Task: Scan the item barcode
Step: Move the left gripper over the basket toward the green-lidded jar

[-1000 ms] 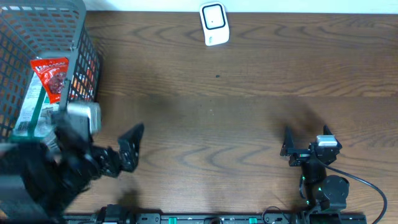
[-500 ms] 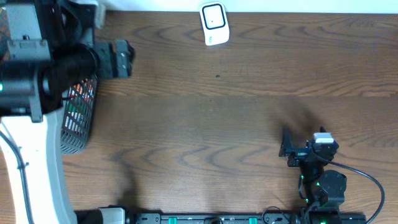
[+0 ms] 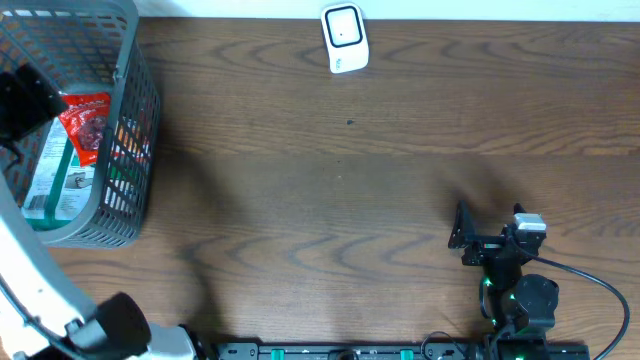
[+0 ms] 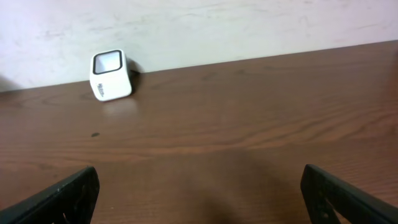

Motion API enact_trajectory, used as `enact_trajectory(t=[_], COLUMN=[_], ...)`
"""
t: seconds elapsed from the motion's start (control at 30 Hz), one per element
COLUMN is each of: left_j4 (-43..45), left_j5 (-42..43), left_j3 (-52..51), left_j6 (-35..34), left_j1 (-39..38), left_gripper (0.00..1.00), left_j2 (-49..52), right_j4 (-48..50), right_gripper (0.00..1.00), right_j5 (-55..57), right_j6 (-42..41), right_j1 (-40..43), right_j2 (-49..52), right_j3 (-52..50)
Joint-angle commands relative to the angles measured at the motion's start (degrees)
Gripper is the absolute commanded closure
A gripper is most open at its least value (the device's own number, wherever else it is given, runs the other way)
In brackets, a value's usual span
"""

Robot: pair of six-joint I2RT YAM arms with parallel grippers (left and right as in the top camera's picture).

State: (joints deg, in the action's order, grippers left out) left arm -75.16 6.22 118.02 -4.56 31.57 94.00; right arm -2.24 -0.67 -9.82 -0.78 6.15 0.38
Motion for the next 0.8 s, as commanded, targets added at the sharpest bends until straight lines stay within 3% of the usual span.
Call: enact_trajectory(t=[0.0,0.37,0.77], left_j4=[-1.1,-8.9,-5.9], left_j5=[-0.7,-0.7,1.9], left_j3=[-0.7,-1.0,-10.0], left_j6=[0.0,5.0,6.3], left_j1=[1.8,1.6,1.5], left_gripper=[0.0,0.02,0.02], left_j2=[4.9,19.9,22.8], right_j4=[0.1,0.1,-0.3], right_gripper=[0.01,0.01,0.01], right_j5=[-0.3,-0.3,-0.3], right_j6=[-1.1,-1.1,-1.1], right_j1=[0.1,0.1,0.1], right_j2=[0.0,0.0,0.0], right_j3=[-0.1,-0.1,-0.1])
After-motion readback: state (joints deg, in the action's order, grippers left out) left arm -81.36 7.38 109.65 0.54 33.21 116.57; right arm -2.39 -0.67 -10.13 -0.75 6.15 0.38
